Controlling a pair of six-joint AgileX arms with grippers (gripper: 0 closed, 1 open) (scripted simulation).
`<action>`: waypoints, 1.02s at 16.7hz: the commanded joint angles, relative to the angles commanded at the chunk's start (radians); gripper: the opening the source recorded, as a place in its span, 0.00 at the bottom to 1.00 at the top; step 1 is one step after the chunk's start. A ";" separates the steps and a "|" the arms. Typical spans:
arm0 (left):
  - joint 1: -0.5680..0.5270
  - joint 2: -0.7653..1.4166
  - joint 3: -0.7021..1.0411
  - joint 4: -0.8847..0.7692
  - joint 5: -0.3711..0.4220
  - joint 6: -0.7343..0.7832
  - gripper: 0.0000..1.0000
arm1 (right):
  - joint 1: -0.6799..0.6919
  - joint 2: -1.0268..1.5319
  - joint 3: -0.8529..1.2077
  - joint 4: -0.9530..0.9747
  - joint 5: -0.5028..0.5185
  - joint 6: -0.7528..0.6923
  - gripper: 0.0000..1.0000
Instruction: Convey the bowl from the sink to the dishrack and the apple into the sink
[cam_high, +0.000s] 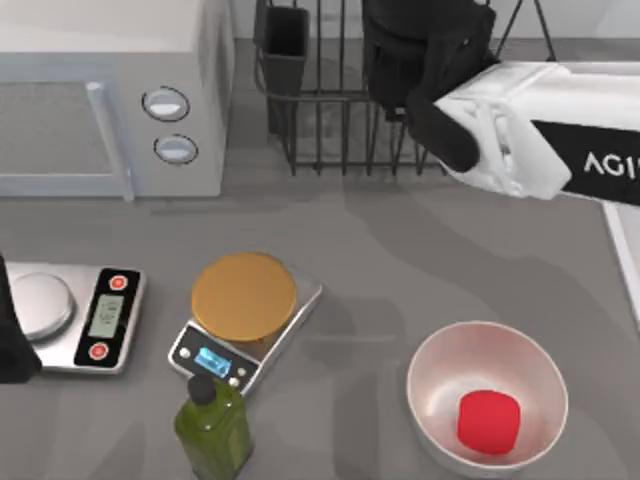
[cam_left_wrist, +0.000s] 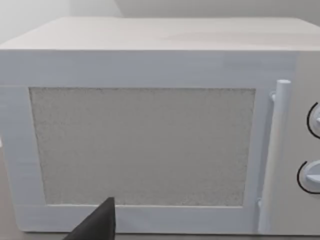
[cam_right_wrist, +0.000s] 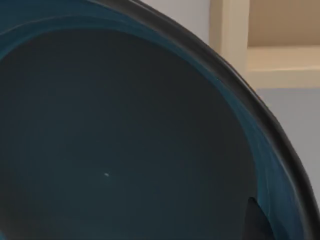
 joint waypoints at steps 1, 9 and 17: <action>0.000 0.000 0.000 0.000 0.000 0.000 1.00 | -0.014 0.024 -0.025 0.046 -0.012 -0.001 0.00; 0.000 0.000 0.000 0.000 0.000 0.000 1.00 | -0.044 0.081 -0.082 0.125 -0.038 -0.003 0.08; 0.000 0.000 0.000 0.000 0.000 0.000 1.00 | -0.044 0.081 -0.082 0.125 -0.038 -0.003 0.68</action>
